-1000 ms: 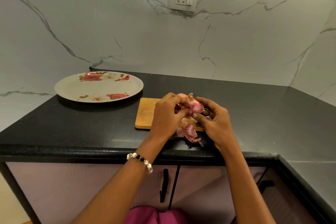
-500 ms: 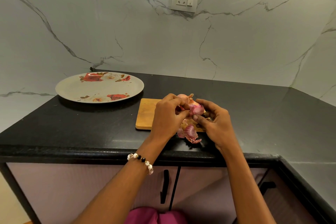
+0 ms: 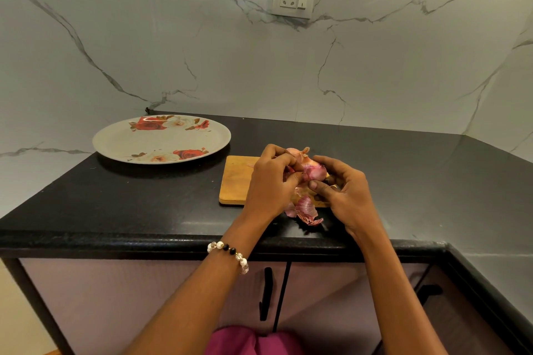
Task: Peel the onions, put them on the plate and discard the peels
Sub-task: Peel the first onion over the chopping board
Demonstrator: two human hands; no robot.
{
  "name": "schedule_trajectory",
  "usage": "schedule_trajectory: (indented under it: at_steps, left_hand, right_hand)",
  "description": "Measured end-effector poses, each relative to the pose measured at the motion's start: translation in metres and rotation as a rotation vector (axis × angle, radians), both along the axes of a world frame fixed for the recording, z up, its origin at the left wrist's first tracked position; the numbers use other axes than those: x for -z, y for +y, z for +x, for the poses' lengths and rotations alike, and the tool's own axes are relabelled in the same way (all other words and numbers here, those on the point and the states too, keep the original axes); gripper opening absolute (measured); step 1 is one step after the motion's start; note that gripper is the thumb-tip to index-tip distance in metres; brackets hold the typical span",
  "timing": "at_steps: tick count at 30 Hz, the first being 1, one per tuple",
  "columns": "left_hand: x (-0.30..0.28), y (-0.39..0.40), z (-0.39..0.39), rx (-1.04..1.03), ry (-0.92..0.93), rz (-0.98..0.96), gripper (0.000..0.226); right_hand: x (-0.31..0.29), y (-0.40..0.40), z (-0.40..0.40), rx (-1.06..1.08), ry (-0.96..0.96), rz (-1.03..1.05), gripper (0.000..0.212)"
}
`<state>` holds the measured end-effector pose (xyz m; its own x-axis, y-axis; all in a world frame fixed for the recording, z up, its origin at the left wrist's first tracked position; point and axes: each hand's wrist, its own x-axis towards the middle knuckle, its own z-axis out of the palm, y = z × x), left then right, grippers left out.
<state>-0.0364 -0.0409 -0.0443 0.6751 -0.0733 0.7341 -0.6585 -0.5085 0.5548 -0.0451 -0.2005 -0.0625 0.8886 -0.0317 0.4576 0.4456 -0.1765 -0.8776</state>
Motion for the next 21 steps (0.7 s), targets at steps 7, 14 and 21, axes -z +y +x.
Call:
schedule_trajectory:
  at_steps: [7,14,21]
  left_hand:
    - [0.0001,-0.0007,-0.0015,0.011,0.054,0.053,0.012]
    - [0.0013,-0.0017,-0.0010,0.023,0.050,0.110,0.019]
    - [0.0028,-0.0015,0.0000,0.060,0.066,0.111,0.019]
  right_hand:
    - [-0.0009,0.0012,-0.0005,-0.010,0.011,0.005,0.050]
    - [-0.0028,0.0015,-0.0044,-0.008,0.017,0.022,0.047]
    - [-0.0046,0.0003,-0.0056,0.048,0.027,0.092,0.044]
